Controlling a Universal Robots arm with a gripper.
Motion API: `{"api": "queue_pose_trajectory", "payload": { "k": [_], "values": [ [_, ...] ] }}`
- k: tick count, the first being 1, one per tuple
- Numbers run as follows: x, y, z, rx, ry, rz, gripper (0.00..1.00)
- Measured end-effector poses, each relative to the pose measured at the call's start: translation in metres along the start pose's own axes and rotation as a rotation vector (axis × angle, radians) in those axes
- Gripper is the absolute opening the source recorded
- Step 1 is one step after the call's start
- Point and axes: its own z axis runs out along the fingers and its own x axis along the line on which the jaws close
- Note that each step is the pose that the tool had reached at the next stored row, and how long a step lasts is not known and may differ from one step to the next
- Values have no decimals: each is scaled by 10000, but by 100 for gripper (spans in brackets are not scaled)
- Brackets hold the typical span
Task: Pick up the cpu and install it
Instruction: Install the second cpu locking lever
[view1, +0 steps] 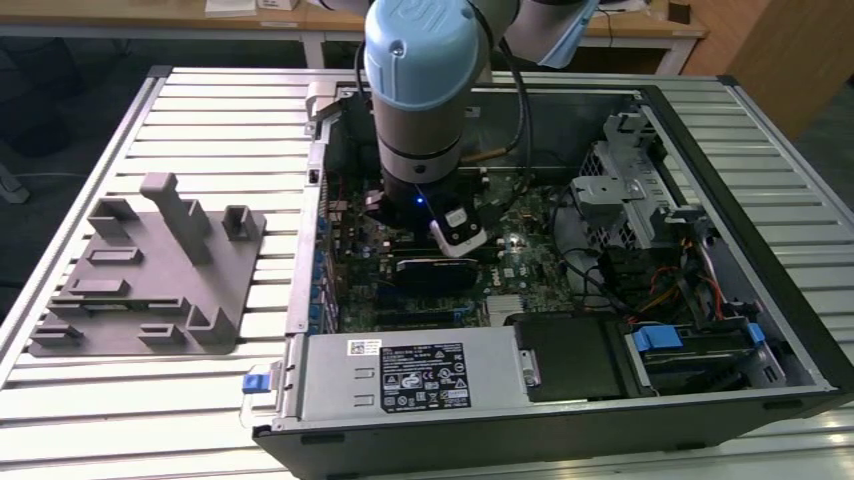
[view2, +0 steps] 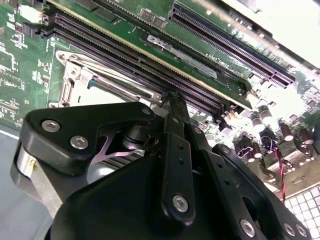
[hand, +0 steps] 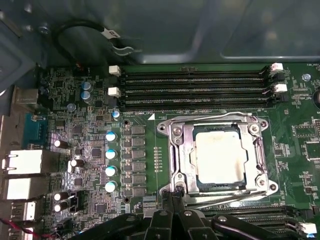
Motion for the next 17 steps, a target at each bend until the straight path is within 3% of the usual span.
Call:
{"api": "queue_pose_trajectory", "payload": {
  "k": [17],
  "values": [
    [-4,-16,-64,2,0,1,11]
  ]
}}
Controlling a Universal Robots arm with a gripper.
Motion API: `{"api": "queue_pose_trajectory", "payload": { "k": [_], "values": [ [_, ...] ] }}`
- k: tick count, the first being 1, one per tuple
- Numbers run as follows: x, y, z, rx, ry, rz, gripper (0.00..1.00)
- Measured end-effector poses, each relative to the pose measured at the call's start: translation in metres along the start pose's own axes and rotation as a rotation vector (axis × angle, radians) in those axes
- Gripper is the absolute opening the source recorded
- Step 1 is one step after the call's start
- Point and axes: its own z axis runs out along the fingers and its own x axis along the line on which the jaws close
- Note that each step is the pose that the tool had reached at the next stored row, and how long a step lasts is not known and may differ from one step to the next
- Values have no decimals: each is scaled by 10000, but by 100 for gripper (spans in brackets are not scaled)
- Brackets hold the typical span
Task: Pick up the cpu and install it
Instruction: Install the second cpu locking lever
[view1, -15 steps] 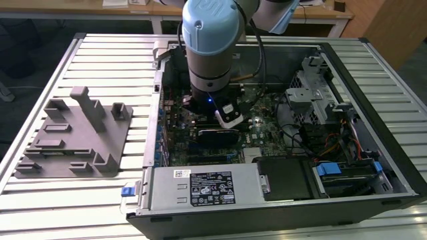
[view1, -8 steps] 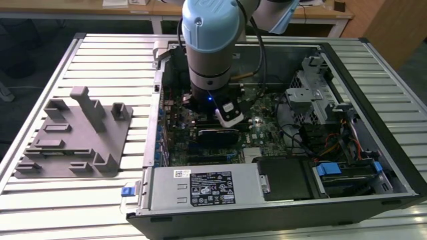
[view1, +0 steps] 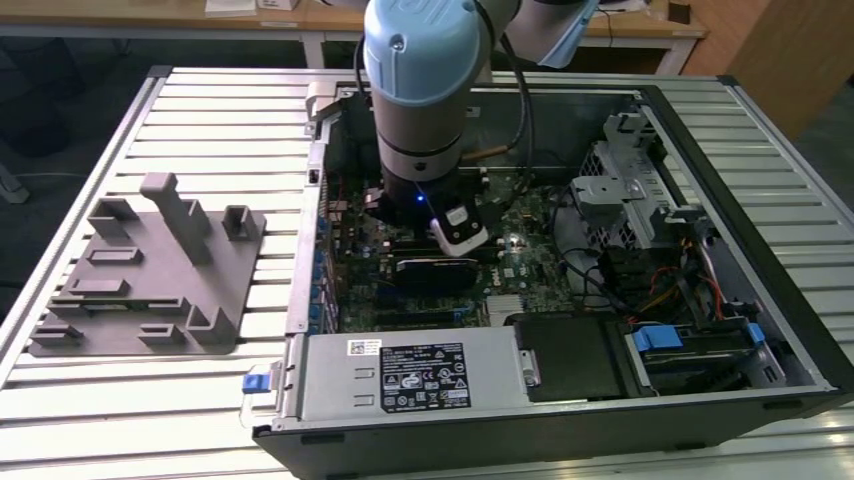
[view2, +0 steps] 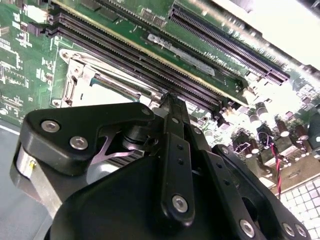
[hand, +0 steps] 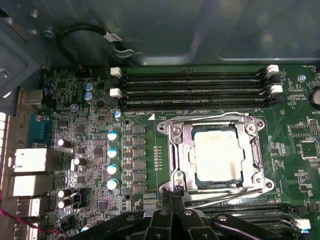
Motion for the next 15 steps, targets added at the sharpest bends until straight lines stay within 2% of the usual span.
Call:
{"api": "queue_pose_trajectory", "payload": {
  "k": [9,12,15],
  "values": [
    [-3,-54,-9,-24,-3,0,11],
    [-3,-69,-5,-144,-14,2,11],
    [-4,-77,0,-371,-17,9,11]
  ]
}}
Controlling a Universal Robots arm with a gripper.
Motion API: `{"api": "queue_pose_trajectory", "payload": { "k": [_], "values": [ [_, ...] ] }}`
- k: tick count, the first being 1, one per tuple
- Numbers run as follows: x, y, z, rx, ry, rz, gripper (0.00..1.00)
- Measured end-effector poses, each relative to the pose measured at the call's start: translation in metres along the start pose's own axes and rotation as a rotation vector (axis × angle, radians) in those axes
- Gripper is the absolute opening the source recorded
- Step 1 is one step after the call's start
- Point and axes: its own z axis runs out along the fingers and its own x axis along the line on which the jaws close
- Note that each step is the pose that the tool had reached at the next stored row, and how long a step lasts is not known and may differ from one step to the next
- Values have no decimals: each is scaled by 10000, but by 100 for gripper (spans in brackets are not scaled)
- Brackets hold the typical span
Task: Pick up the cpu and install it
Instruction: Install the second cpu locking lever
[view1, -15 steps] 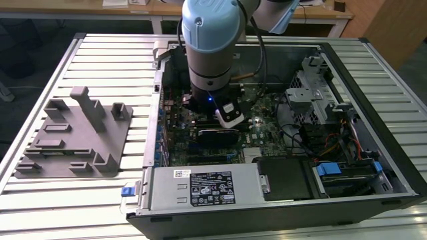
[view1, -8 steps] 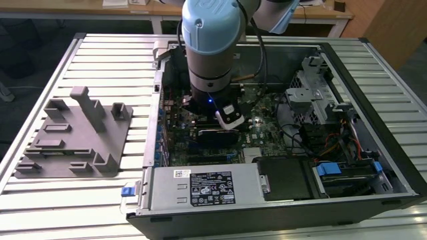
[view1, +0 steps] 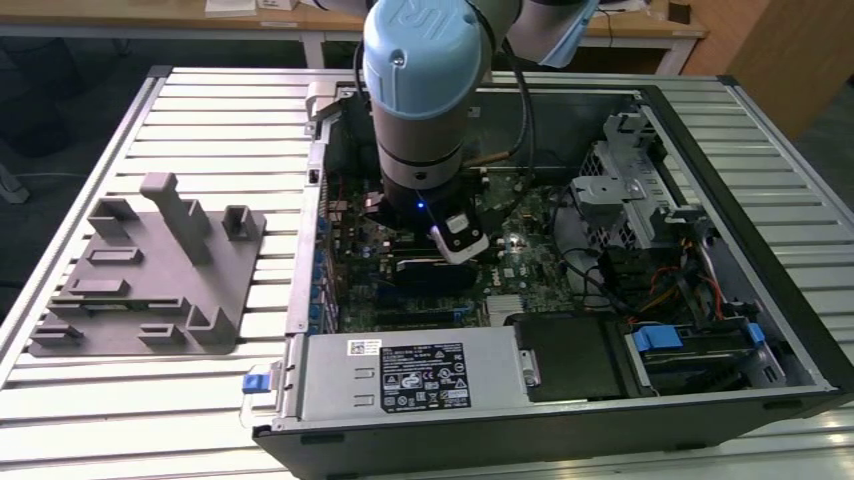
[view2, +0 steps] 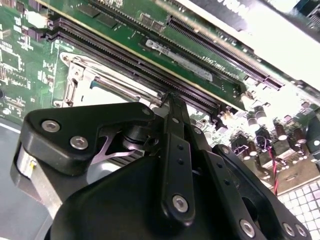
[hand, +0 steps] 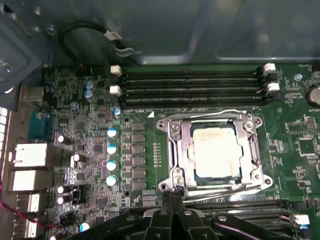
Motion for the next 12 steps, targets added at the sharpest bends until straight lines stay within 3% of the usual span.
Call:
{"api": "queue_pose_trajectory", "payload": {
  "k": [7,12],
  "values": [
    [15,-14,24,-222,-49,-5,11],
    [43,-22,47,-434,-99,-11,11]
  ]
}}
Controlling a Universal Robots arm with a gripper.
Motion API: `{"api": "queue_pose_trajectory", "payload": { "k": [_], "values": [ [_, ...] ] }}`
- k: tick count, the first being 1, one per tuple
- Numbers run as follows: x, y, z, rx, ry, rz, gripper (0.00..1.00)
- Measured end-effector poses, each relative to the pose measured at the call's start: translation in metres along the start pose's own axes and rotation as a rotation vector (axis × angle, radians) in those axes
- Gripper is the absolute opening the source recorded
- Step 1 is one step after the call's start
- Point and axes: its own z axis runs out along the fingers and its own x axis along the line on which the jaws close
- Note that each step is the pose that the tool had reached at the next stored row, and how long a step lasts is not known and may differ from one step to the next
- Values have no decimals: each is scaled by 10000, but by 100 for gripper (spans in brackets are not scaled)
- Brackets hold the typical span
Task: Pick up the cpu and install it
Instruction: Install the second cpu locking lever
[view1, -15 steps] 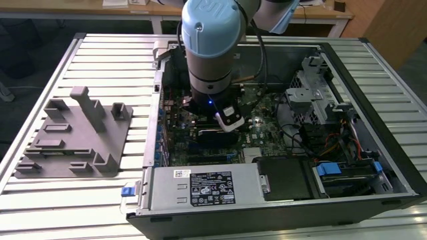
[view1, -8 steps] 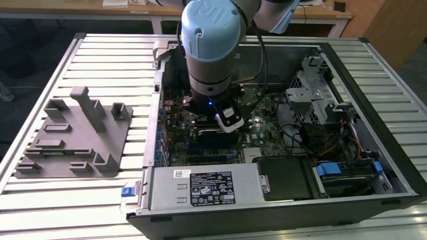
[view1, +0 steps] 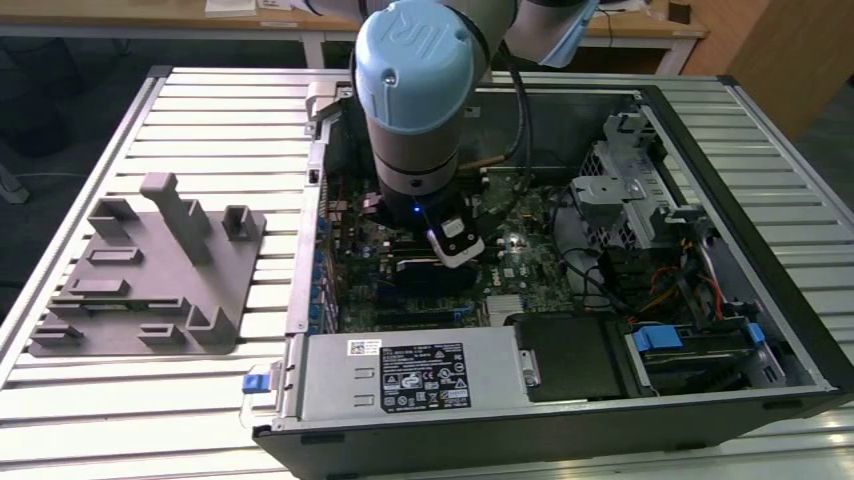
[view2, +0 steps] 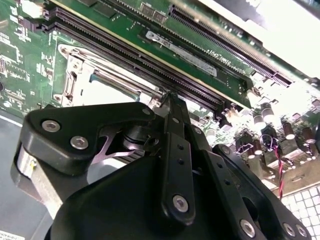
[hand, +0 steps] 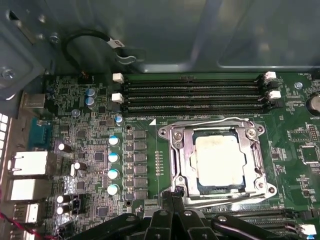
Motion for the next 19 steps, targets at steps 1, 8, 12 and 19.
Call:
{"api": "queue_pose_trajectory", "payload": {
  "k": [1,8,12,19],
  "values": [
    [5,-2,4,-33,-9,0,11],
    [38,-15,41,-102,-68,-17,11],
    [55,-19,49,-100,-91,-25,11],
    [56,-4,10,-107,-97,-26,11]
  ]
}}
